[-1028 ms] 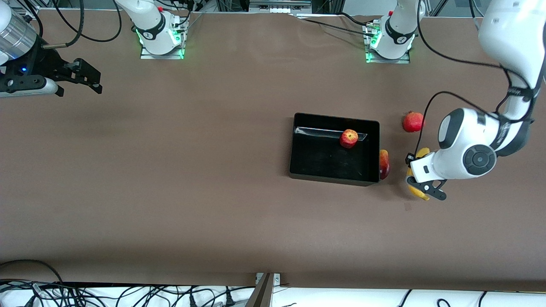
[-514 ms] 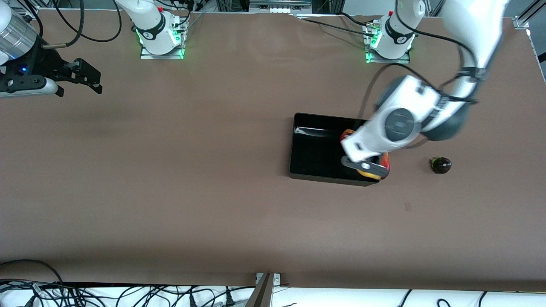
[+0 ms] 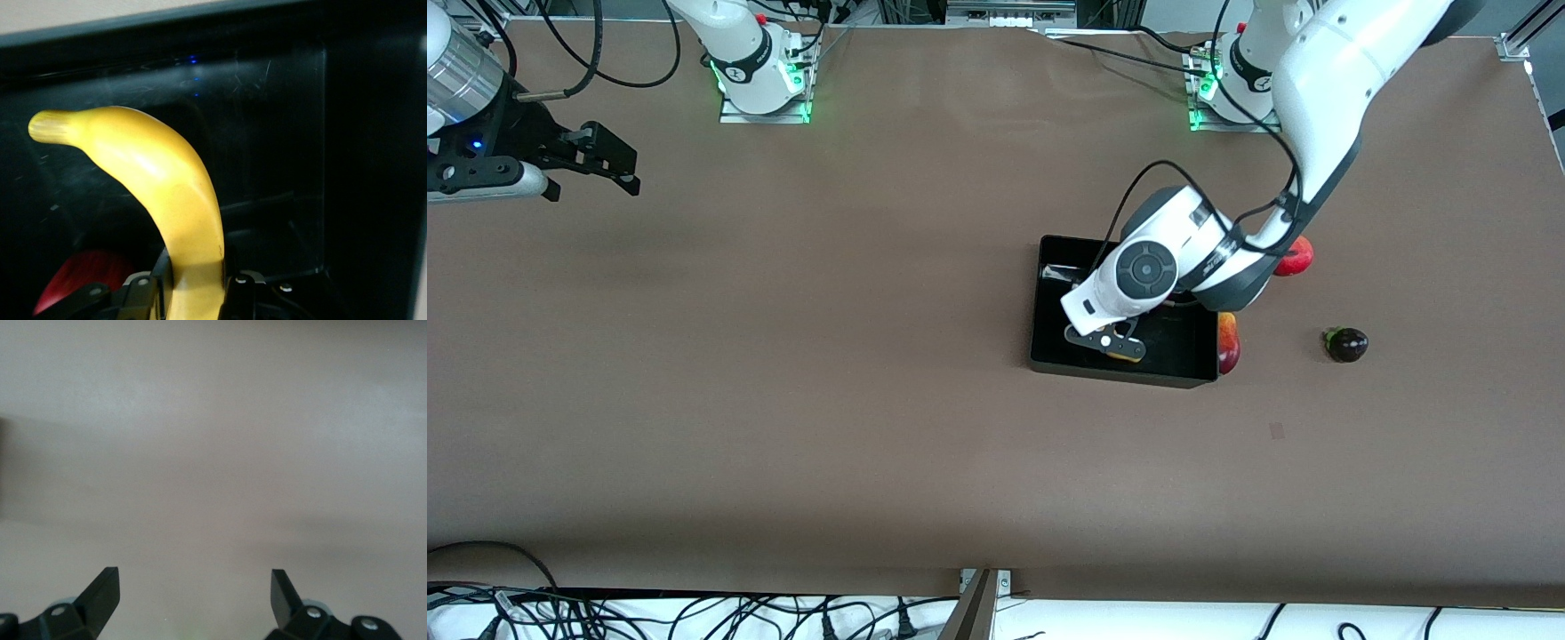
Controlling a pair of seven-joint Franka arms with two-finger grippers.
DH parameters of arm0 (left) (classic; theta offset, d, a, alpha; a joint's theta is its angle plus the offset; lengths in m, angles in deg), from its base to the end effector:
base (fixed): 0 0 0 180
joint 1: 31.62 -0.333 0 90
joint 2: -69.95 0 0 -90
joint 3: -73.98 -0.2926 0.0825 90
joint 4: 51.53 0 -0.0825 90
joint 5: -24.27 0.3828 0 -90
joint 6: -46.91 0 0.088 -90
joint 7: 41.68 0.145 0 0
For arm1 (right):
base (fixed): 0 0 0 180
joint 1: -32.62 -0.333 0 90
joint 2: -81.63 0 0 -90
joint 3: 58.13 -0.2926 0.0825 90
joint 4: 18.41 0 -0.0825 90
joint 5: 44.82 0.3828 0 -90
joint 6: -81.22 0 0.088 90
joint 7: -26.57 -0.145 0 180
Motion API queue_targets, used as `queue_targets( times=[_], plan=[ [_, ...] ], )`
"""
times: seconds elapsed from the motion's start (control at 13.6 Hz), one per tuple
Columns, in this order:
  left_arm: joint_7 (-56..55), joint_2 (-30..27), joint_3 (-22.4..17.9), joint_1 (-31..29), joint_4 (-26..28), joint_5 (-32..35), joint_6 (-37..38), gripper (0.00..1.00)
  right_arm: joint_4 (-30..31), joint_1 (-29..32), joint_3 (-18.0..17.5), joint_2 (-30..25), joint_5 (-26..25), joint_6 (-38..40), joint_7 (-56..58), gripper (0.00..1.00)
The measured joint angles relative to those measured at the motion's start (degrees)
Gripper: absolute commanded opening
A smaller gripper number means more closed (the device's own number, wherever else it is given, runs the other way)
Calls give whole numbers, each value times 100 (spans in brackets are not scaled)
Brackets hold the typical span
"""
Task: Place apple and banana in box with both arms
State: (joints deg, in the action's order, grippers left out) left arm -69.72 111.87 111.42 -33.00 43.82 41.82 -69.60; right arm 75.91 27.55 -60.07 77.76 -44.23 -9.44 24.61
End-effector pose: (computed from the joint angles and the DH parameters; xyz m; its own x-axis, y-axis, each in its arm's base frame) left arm 0.5388 -0.3339 0.1788 0.9427 -0.2232 -0.2480 -0.2122 -0.9747 0.0704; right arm 0.5303 0.0672 0.5653 0.9961 0.0878 0.0034 0.0879 -0.9961 -0.0081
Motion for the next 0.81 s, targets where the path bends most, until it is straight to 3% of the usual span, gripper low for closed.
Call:
queue_targets(
  times=[0.07, 0.22, 0.51, 0.81],
  plan=[
    [-5, 116, -8, -3, 0, 1, -72, 30, 0, 0, 0, 0, 0, 0, 0, 100],
    [-18, 225, -13, -5, 0, 1, -108, 100, 0, 0, 0, 0, 0, 0, 0, 100],
    [-60, 130, -48, -97, -165, 9, 36, 100, 0, 0, 0, 0, 0, 0, 0, 100],
    [-67, -677, -44, -570, -934, 11, 1340, 100, -1, 0, -1, 1, 0, -1, 0, 100]
  ],
)
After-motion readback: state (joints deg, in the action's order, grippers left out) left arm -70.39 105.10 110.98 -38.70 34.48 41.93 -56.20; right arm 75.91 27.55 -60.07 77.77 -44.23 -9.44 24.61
